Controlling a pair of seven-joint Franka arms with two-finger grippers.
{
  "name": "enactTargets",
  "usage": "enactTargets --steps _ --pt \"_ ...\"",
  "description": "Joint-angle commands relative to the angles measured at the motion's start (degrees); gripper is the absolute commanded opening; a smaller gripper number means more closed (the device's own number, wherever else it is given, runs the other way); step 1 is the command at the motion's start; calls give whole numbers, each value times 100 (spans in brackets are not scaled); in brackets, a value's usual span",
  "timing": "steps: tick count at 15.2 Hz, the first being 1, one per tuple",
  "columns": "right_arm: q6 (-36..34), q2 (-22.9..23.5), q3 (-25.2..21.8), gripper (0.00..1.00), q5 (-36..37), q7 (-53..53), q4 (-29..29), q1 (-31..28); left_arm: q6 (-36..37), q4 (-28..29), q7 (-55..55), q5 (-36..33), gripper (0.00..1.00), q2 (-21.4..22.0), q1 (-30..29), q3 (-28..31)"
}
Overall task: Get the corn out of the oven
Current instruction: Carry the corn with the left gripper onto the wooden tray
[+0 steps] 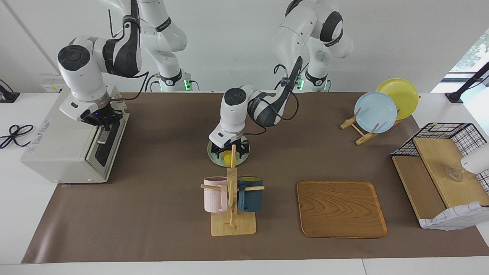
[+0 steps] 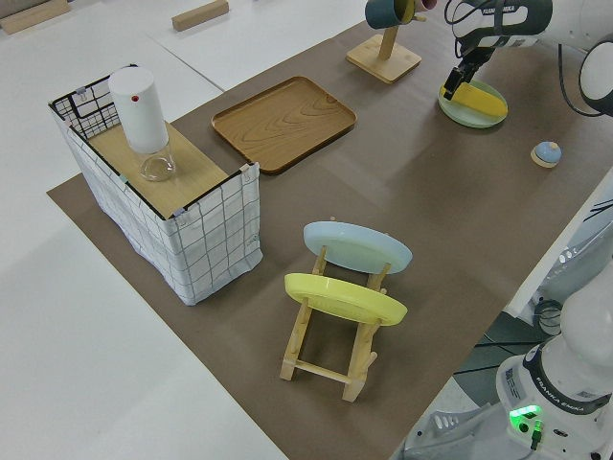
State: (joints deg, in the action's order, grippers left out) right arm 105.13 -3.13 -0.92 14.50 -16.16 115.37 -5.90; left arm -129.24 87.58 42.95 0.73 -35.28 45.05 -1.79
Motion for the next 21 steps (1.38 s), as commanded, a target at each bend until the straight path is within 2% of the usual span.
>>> enactTargets --steps 1,3,5,10,11,13,15,17,18,19,20,21 --pt "-527 -144 22 0 -271 -133 -232 -25 127 39 2 -117 98 -14 38 30" --pt "-651 -144 31 0 -473 -133 -391 -25 136 31 -15 -108 88 -5 21 21" --pt "-870 -144 66 6 -666 -116 -628 -16 336 31 -33 -91 70 135 -5 21" --pt "-1679 137 145 8 -878 -54 -1823 291 505 22 -15 -38 3 206 -76 21" --pt "-1749 155 145 14 -1009 -37 -1920 291 514 22 -15 -21 0 215 -76 21" --pt "-1829 172 145 26 -1194 -28 -2009 283 645 5 -15 41 0 302 -128 30" --pt "-1847 172 154 28 -1186 147 -2035 300 986 -39 -33 76 0 504 -294 30" --pt "-1882 242 154 38 -1186 227 -2114 291 1260 -22 -137 67 0 793 -636 30" --pt "-1856 269 154 52 -1195 227 -2141 283 1443 -48 -382 67 0 865 -847 30" --pt "-1855 269 162 85 -1186 236 -2150 291 1558 -100 -532 50 0 909 -1015 30" --pt "-1890 260 223 100 -1221 245 -2176 300 1612 -153 -673 15 0 909 -1269 30" --pt "-1925 278 250 100 -1221 245 -2289 309 1621 -180 -874 -3 0 909 -1506 30"
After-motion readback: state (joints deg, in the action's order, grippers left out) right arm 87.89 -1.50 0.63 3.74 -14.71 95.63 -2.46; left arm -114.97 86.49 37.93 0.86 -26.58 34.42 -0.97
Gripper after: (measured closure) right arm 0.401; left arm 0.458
